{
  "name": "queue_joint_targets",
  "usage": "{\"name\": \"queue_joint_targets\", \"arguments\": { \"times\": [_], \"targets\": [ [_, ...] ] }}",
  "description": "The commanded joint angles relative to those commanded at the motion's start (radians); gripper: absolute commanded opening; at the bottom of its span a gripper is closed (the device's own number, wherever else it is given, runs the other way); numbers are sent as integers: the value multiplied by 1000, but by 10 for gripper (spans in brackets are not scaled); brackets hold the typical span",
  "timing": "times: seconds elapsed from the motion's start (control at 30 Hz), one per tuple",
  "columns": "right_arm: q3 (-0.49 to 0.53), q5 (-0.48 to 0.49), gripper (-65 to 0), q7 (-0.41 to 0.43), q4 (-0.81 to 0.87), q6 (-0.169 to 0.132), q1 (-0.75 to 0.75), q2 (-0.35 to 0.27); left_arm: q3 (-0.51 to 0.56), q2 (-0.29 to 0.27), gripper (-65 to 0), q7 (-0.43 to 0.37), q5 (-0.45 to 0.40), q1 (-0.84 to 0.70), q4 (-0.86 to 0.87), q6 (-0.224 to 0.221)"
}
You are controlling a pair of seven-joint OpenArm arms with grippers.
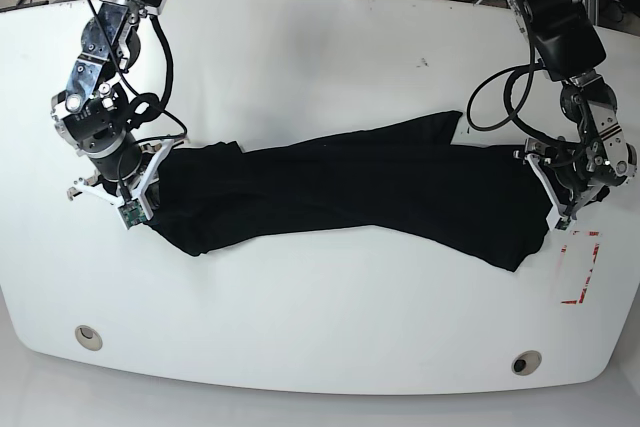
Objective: Layout the t-shirt on the table in an organized manner, then fold the t-shirt properly
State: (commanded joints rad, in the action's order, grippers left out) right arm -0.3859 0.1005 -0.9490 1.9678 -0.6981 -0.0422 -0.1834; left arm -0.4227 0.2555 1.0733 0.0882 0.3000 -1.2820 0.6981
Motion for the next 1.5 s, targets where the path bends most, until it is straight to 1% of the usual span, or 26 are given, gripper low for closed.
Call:
{"name": "queue_joint_targets", "arguments": {
  "times": [0.13, 0.3, 0.43, 0.6, 0.8, 1.07, 1.13, 1.3, 1.37, 1.5],
  "targets": [
    [0, 0, -648, 0, 0, 0, 0, 0, 0, 0, -217, 20, 9, 2, 2, 0],
    [0, 3, -648, 0, 0, 0, 0, 0, 5, 0, -217, 48, 120, 0, 0, 0],
    [0, 5, -648, 0, 0, 0, 0, 0, 8, 0, -217, 74, 169, 2, 0, 0],
    [0, 6, -648, 0, 0, 0, 0, 0, 51, 0, -217, 77, 196, 2, -2, 0],
    [0, 3, -648, 0, 0, 0, 0, 0, 61, 0, -218, 77, 245, 2, -2, 0],
    [0, 3, -648, 0, 0, 0, 0, 0, 63, 0, -219, 77, 255, 3, 2, 0],
    [0, 3, -648, 0, 0, 0, 0, 0, 63, -2, -240, 77, 255, 3, 0, 0],
    [0, 3, -648, 0, 0, 0, 0, 0, 63, -2, -324, 74, 255, 5, 3, 0],
    [0, 3, -648, 0, 0, 0, 0, 0, 63, -2, -342, 72, 255, 5, 5, 0],
    [0, 5, -648, 0, 0, 0, 0, 0, 63, -2, -346, 71, 253, 5, 6, 0]
  ]
}}
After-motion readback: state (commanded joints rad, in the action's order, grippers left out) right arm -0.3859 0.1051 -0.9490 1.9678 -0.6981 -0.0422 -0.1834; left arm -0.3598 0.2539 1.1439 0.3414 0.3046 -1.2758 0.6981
